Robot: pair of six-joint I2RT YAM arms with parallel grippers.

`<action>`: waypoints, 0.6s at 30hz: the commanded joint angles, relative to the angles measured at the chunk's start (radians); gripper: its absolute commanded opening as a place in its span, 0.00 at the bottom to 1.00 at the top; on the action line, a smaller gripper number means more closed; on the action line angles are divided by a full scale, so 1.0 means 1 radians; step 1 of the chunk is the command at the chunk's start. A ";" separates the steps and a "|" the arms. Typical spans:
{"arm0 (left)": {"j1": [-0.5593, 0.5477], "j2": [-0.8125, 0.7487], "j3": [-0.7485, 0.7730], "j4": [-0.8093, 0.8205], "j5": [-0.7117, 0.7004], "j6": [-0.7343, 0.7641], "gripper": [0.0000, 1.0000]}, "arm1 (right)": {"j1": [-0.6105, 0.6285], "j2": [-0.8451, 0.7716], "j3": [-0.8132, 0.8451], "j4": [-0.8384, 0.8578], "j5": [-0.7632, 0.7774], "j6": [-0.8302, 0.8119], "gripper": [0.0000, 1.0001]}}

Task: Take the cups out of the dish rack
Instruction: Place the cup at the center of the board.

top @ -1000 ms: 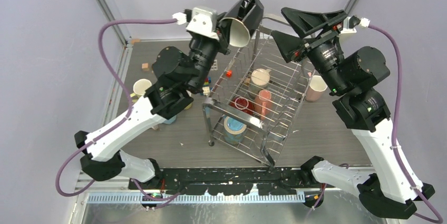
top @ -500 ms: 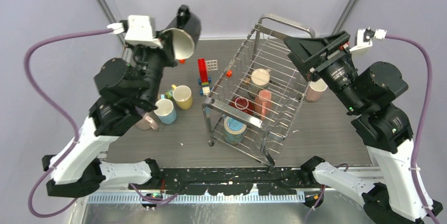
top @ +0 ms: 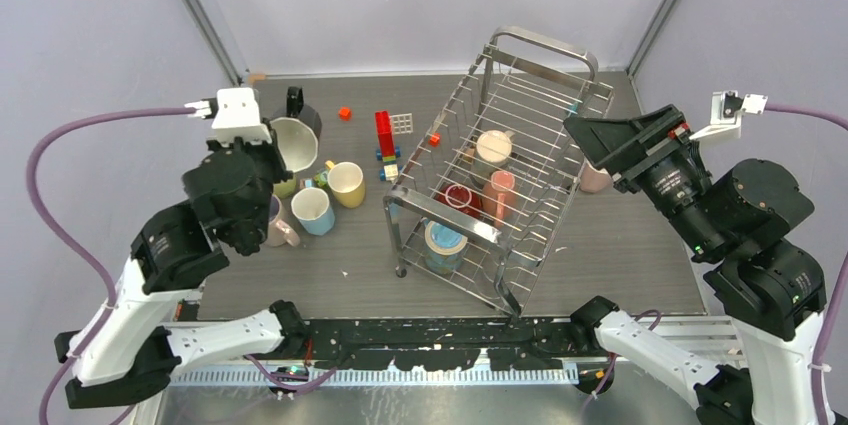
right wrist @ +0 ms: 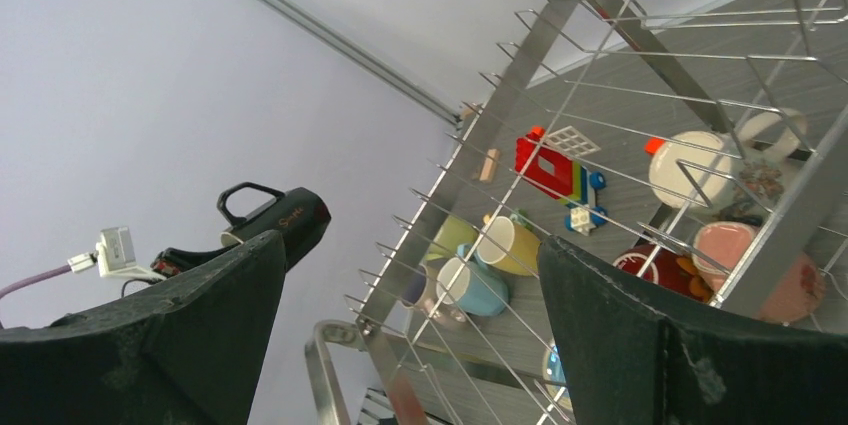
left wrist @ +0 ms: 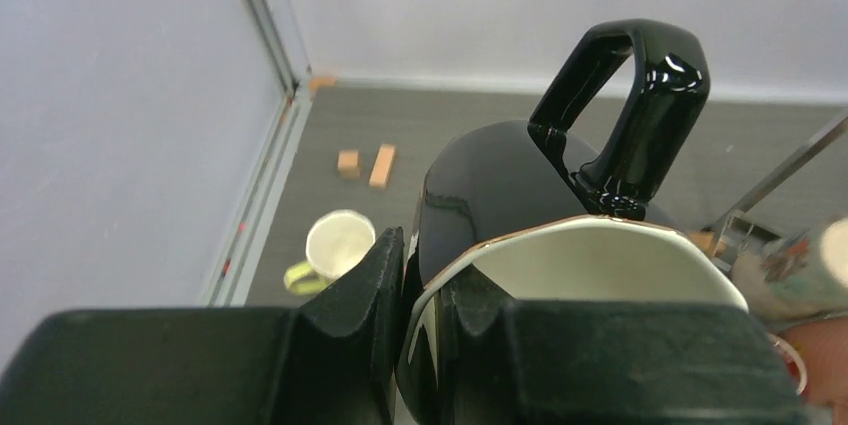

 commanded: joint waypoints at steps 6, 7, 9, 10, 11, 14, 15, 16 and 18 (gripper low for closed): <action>0.388 0.062 -0.068 -0.155 0.475 -0.280 0.00 | 0.005 -0.038 -0.022 -0.110 0.050 -0.079 1.00; 0.424 0.072 -0.079 -0.156 0.537 -0.290 0.00 | 0.004 -0.043 -0.025 -0.121 0.058 -0.081 1.00; 0.470 0.101 -0.097 -0.164 0.645 -0.306 0.00 | 0.004 -0.054 -0.030 -0.144 0.072 -0.087 1.00; 0.478 0.118 -0.102 -0.177 0.671 -0.308 0.00 | 0.004 -0.060 -0.033 -0.156 0.079 -0.091 1.00; 0.484 0.140 -0.106 -0.185 0.698 -0.309 0.00 | 0.005 -0.065 -0.033 -0.169 0.087 -0.096 1.00; 0.496 0.172 -0.132 -0.191 0.761 -0.315 0.00 | 0.004 -0.079 -0.033 -0.212 0.116 -0.114 1.00; 0.500 0.178 -0.143 -0.187 0.776 -0.320 0.00 | 0.005 -0.083 -0.031 -0.227 0.127 -0.119 1.00; 0.503 0.182 -0.156 -0.182 0.791 -0.322 0.00 | 0.005 -0.091 -0.028 -0.245 0.143 -0.123 1.00; 0.508 0.195 -0.176 -0.175 0.815 -0.324 0.00 | 0.004 -0.109 -0.032 -0.270 0.171 -0.129 1.00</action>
